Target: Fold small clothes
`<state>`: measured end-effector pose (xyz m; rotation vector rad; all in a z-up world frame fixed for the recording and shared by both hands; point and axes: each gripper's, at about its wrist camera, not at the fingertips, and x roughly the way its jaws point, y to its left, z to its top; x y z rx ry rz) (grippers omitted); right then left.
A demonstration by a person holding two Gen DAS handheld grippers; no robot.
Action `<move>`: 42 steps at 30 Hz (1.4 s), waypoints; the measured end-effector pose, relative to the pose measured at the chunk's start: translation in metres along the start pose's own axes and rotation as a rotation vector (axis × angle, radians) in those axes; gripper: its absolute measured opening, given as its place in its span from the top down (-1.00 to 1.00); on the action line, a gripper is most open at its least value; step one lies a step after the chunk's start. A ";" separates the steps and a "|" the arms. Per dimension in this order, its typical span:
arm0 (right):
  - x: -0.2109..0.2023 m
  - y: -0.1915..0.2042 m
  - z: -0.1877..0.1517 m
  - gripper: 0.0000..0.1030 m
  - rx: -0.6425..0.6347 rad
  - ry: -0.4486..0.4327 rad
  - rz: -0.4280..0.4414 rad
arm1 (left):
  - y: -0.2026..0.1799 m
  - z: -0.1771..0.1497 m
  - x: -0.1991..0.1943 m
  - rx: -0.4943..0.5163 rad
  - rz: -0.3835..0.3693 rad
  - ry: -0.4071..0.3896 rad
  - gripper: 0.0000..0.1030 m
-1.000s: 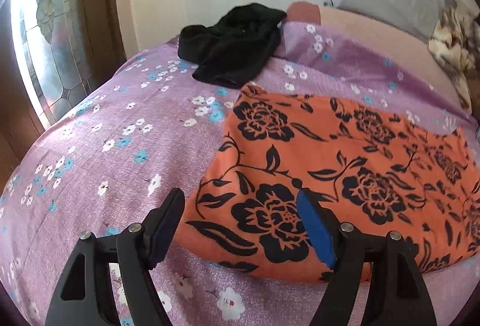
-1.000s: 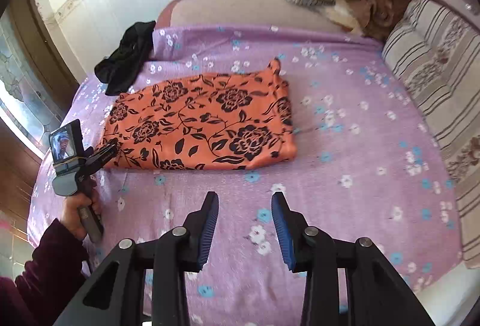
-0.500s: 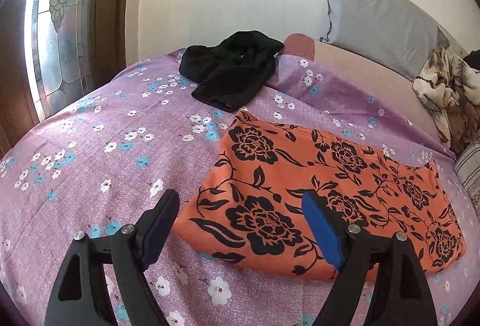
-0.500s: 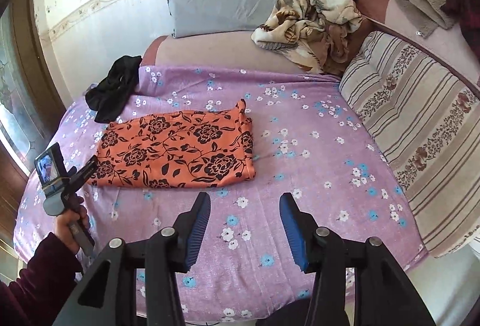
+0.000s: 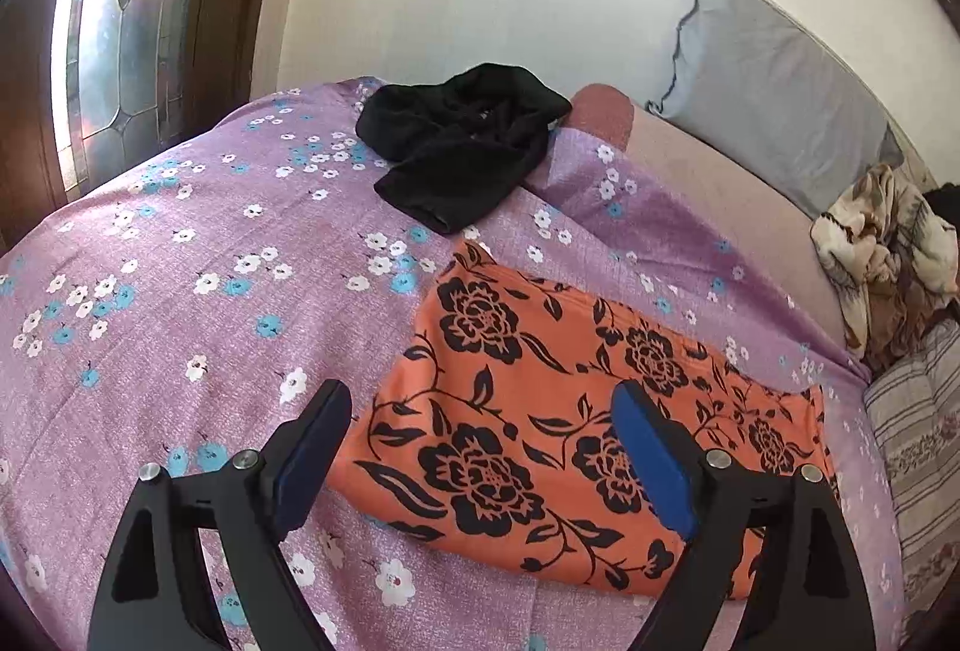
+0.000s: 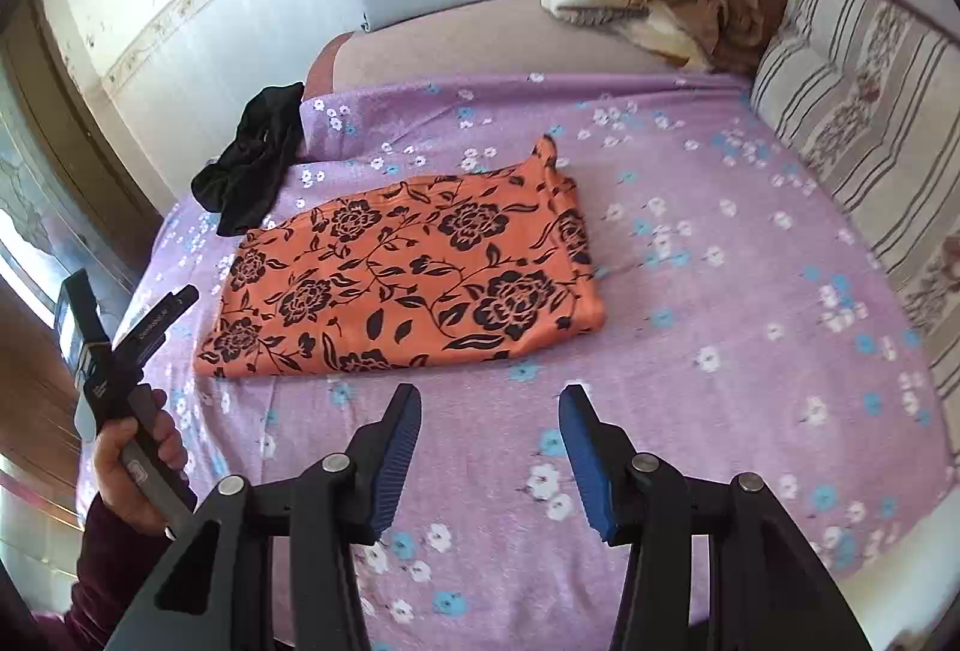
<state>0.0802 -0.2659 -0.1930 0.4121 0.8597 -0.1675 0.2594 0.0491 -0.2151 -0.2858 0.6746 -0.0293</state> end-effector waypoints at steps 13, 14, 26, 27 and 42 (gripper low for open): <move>0.151 -0.039 0.050 0.02 0.257 -0.004 0.281 | 0.023 -0.015 0.031 -0.001 0.203 0.103 -0.71; 0.157 -0.046 0.053 0.02 0.292 0.014 0.317 | 0.016 -0.016 0.038 0.023 0.192 0.113 -0.66; 0.136 -0.086 0.064 0.09 0.408 0.015 0.358 | 0.014 -0.028 0.038 0.036 0.253 0.212 -0.16; 0.127 -0.085 0.063 0.05 0.402 0.007 0.374 | 0.020 -0.030 0.026 -0.002 0.225 0.209 -0.16; 0.111 -0.087 0.046 0.00 0.346 0.002 0.354 | 0.042 -0.058 0.022 -0.191 0.065 0.312 -0.03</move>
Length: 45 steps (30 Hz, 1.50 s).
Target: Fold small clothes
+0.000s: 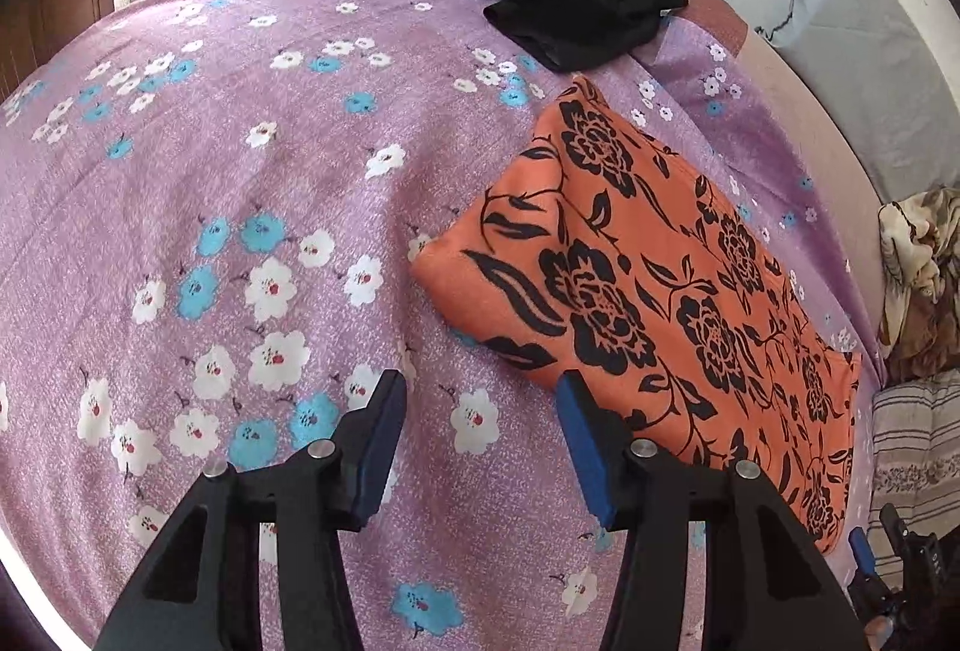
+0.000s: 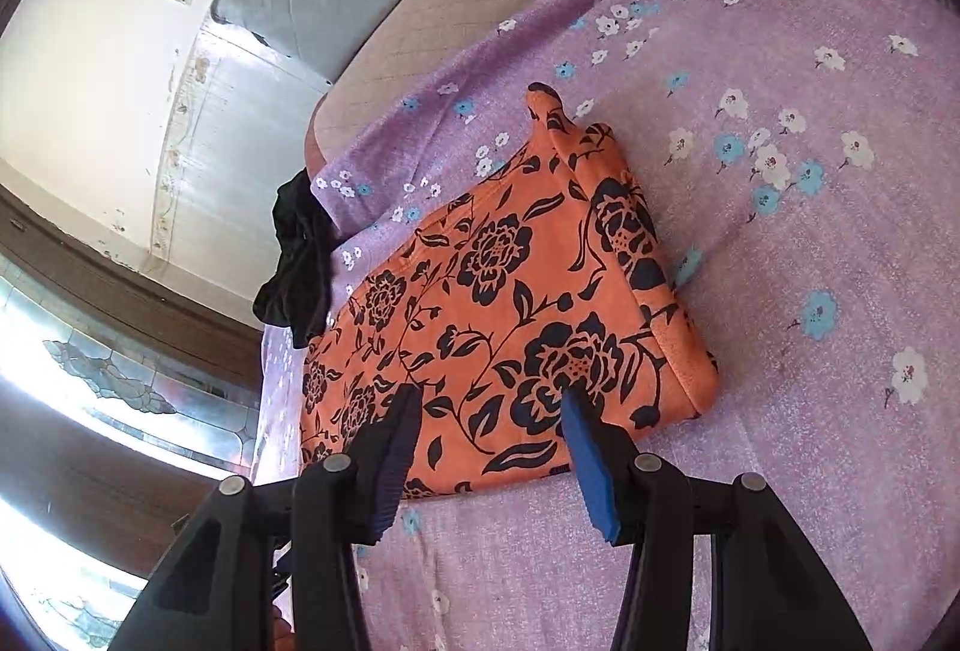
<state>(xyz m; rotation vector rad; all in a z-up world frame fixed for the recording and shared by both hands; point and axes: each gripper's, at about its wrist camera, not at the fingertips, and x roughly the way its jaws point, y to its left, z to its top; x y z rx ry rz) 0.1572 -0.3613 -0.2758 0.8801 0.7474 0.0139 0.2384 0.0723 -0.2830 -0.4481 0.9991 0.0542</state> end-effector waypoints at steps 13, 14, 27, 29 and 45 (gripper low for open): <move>0.036 -0.041 0.039 0.24 0.169 0.031 -0.024 | -0.026 0.017 0.032 0.054 -0.015 0.016 -0.03; 0.031 -0.035 0.039 0.21 0.143 0.014 -0.016 | -0.026 0.017 0.033 0.055 -0.016 0.016 -0.03; 0.026 0.009 -0.018 0.18 0.012 0.186 0.109 | -0.024 0.000 0.020 0.069 -0.023 -0.015 0.30; 0.028 0.006 -0.027 0.18 0.022 0.208 0.107 | -0.022 -0.002 0.023 0.045 -0.057 0.022 0.06; 0.046 -0.022 -0.022 0.11 0.122 0.234 0.081 | -0.026 0.020 0.048 -0.053 -0.125 -0.053 0.35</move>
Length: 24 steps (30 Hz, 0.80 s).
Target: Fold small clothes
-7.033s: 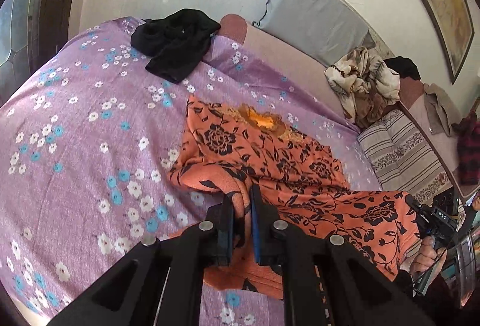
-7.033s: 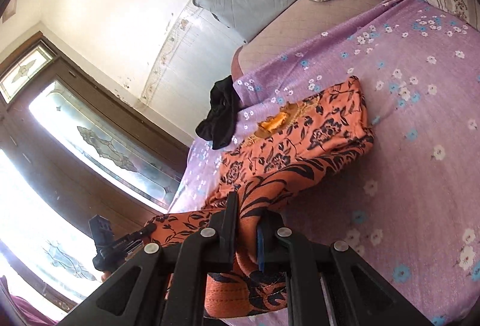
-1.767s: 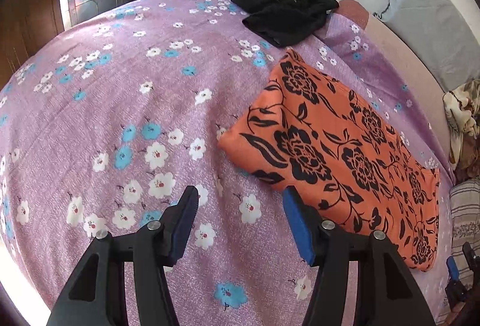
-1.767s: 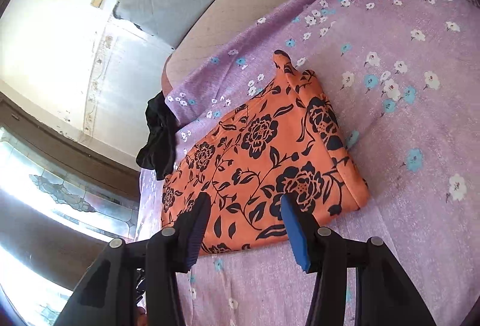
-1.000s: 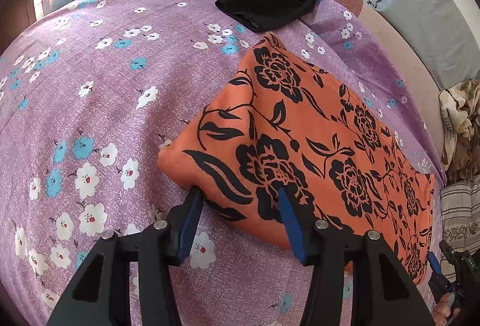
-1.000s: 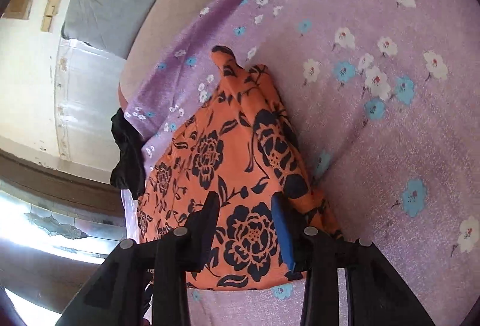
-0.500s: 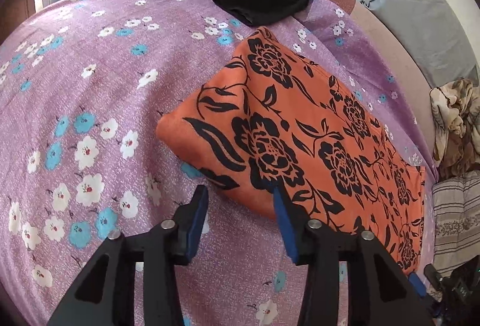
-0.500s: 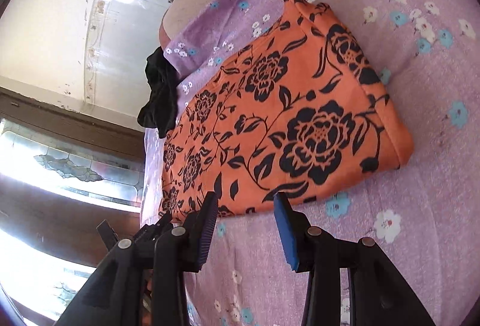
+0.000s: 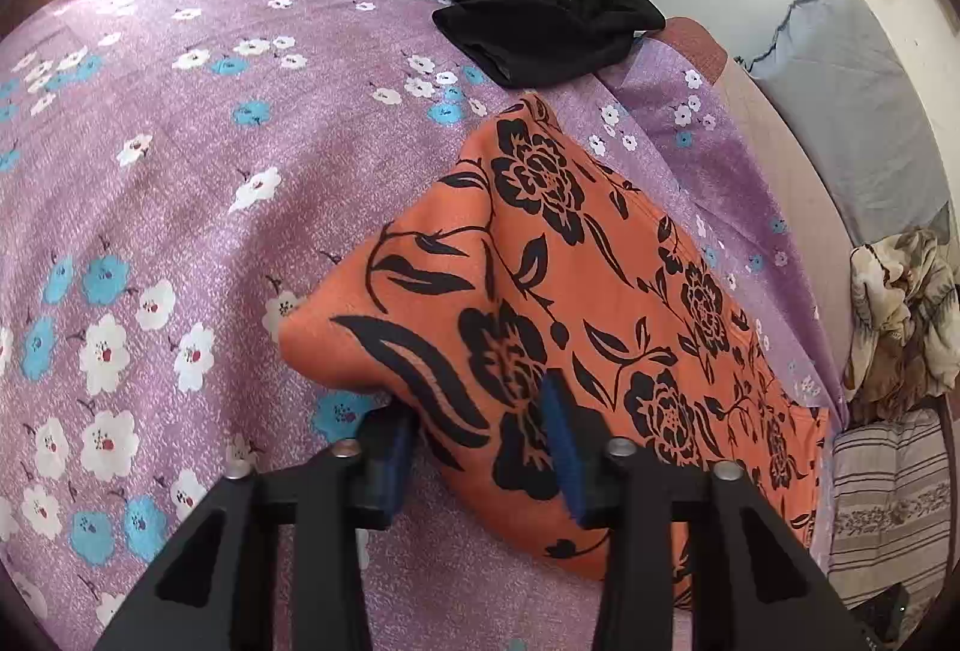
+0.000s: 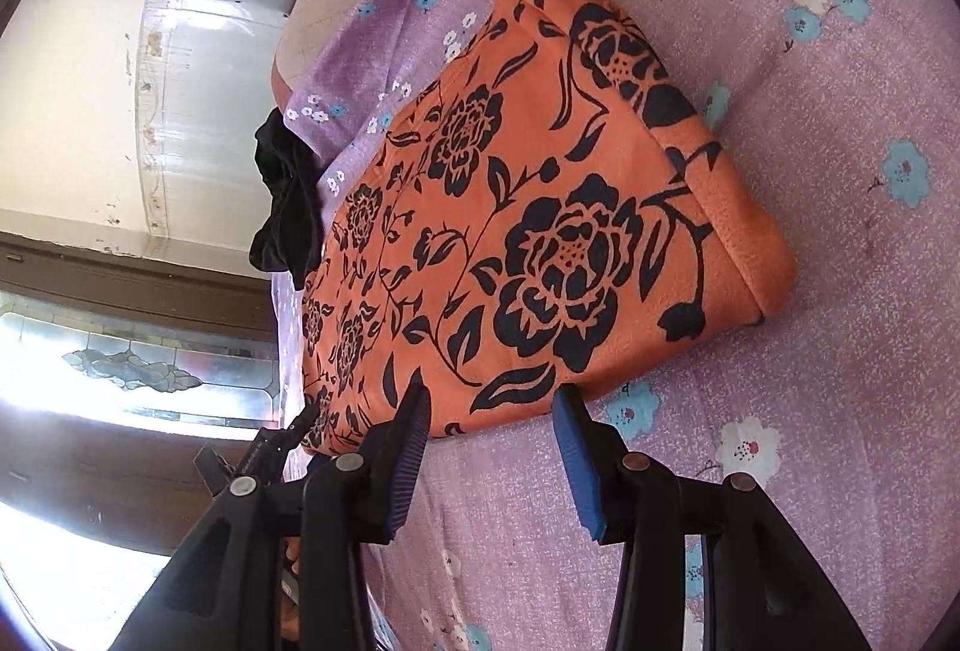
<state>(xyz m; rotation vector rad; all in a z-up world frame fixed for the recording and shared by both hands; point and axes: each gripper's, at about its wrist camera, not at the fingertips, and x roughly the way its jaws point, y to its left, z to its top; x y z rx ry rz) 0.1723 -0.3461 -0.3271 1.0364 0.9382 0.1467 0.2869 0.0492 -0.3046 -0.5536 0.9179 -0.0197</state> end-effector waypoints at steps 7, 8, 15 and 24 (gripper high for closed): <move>0.004 0.029 0.000 0.13 -0.140 -0.064 0.010 | -0.011 0.002 0.003 0.031 -0.013 -0.022 -0.09; 0.006 0.038 0.000 0.26 -0.181 -0.086 -0.008 | -0.012 0.002 0.005 0.029 -0.019 -0.022 -0.14; 0.047 0.067 0.001 0.46 -0.307 -0.087 -0.061 | -0.008 0.003 0.011 0.005 0.017 -0.037 0.49; 0.066 0.062 0.007 0.47 -0.255 -0.006 -0.071 | -0.049 0.004 -0.018 0.190 -0.028 -0.158 0.62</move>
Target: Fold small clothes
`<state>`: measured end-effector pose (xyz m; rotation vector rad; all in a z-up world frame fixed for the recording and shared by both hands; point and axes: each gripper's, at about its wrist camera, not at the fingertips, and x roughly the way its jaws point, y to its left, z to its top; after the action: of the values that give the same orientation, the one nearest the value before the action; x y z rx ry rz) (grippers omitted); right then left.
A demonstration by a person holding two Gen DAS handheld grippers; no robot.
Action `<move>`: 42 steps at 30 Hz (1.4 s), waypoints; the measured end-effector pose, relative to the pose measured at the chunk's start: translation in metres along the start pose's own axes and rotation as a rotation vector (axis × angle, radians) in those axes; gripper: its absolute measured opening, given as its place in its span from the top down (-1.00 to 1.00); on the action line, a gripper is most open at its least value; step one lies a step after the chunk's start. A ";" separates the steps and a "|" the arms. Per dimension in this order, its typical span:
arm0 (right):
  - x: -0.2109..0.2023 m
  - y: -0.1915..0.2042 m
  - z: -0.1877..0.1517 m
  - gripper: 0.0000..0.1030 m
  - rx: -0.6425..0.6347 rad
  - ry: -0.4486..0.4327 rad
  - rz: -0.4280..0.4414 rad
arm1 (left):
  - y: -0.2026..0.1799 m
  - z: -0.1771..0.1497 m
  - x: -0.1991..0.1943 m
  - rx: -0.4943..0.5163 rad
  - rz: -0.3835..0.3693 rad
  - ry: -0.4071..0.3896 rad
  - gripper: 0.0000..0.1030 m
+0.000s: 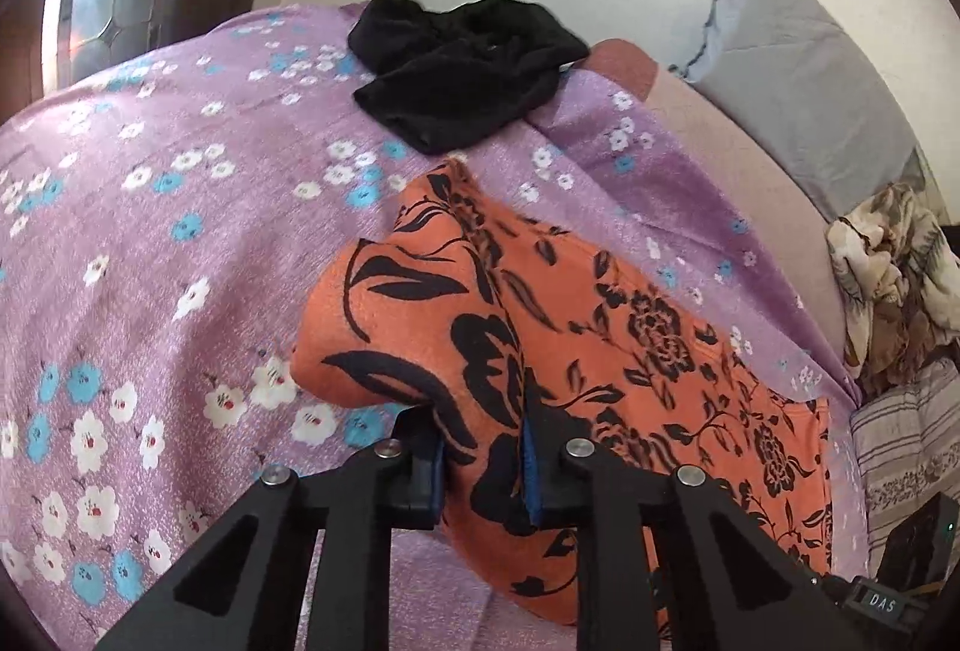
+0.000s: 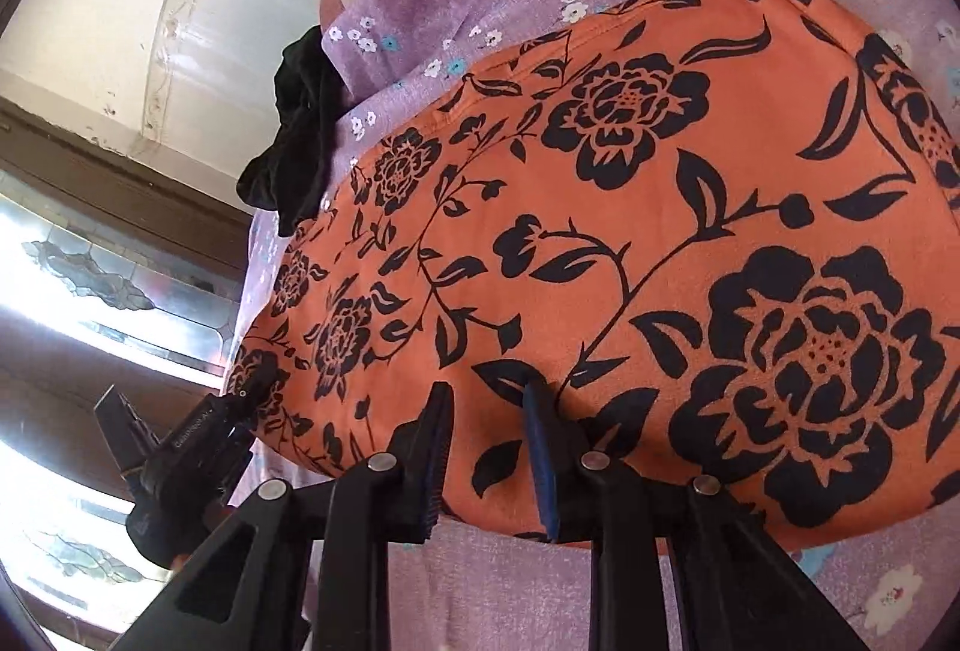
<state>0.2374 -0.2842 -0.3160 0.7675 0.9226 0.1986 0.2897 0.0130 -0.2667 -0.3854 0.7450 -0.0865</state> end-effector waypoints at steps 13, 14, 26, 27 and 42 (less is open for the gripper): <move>-0.091 -0.029 0.041 0.36 0.065 -0.212 0.051 | -0.200 -0.064 -0.005 0.612 -0.179 0.018 0.68; -0.093 -0.036 0.046 0.26 0.088 -0.212 0.082 | -0.215 -0.078 0.002 0.665 -0.173 0.067 0.66; -0.045 -0.072 0.060 -0.30 0.267 -0.046 0.200 | -0.144 -0.043 -0.048 0.506 -0.146 0.068 -0.23; -0.041 -0.070 0.057 -0.30 0.266 -0.036 0.199 | -0.133 -0.042 -0.037 0.466 -0.120 0.097 -0.23; -0.040 -0.003 0.043 0.60 -0.030 -0.211 -0.016 | -0.123 -0.052 -0.003 0.405 -0.149 0.204 -0.23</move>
<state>0.2457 -0.3268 -0.2766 0.7378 0.7242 0.1152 0.2595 -0.1163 -0.2537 -0.0445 0.8761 -0.4152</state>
